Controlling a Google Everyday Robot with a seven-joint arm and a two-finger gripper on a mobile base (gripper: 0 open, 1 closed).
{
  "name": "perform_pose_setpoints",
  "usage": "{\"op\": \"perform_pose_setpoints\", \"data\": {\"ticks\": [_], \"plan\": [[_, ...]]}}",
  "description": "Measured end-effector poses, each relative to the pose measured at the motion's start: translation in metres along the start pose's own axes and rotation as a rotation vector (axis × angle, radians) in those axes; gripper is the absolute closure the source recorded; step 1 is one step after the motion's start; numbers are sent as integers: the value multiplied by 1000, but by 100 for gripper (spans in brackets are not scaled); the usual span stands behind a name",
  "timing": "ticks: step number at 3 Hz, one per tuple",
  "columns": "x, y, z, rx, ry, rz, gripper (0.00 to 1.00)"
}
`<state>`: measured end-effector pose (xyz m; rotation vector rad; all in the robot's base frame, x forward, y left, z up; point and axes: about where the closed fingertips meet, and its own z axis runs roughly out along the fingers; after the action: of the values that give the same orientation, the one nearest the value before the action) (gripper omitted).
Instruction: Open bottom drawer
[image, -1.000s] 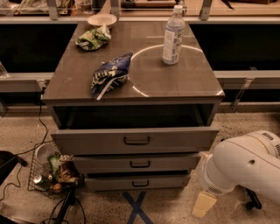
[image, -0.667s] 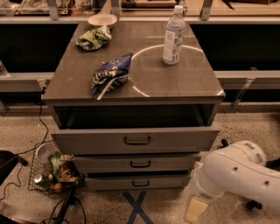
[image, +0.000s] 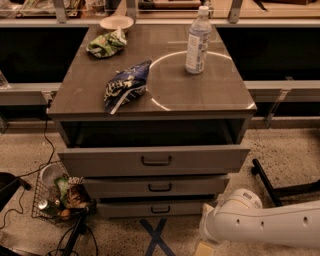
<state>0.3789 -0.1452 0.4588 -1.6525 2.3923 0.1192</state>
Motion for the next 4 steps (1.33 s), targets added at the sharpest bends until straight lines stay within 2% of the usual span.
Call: {"op": "perform_pose_setpoints", "data": {"ticks": [1,2,3,4], "plan": [[-30,-20,57,25,-77,-42,0],[-30,-22,60,41,-75,-83,0],[-30,-22,60,41,-75,-83,0],[-19,-26,77,32,-59,-109,0]]}}
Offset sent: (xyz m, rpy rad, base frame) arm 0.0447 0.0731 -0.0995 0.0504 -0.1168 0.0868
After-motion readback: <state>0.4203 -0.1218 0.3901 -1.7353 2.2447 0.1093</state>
